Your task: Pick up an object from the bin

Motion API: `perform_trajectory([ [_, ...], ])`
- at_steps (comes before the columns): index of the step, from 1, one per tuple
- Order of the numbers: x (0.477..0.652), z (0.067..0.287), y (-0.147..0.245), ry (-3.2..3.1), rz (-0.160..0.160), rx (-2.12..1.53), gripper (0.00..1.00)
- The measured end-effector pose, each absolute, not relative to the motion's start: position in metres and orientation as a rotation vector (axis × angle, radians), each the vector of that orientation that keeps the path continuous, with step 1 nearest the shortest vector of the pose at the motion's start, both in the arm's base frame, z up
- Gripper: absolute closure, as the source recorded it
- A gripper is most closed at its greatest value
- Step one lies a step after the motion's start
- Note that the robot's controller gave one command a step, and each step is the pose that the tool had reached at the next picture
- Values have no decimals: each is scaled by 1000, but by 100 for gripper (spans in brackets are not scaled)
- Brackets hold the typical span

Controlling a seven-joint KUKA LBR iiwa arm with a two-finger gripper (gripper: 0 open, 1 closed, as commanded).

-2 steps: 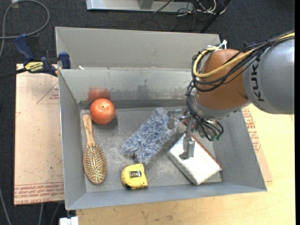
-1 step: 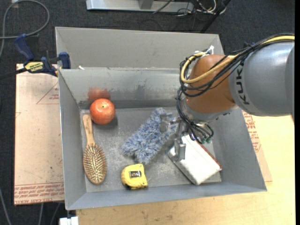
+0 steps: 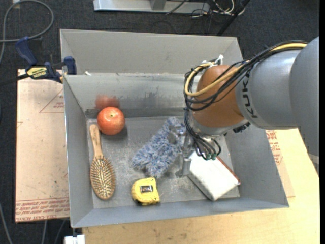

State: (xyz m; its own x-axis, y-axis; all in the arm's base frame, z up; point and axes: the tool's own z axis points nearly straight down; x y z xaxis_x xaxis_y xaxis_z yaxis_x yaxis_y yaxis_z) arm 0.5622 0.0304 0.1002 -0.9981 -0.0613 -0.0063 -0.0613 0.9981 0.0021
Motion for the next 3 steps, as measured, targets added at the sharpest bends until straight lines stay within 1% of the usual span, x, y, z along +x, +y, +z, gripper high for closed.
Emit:
perform_trajectory([
  [1,588,74,77,3125,6,-177,100],
  [2,588,74,77,3125,6,-177,100],
  [3,589,95,70,3126,7,-200,100],
])
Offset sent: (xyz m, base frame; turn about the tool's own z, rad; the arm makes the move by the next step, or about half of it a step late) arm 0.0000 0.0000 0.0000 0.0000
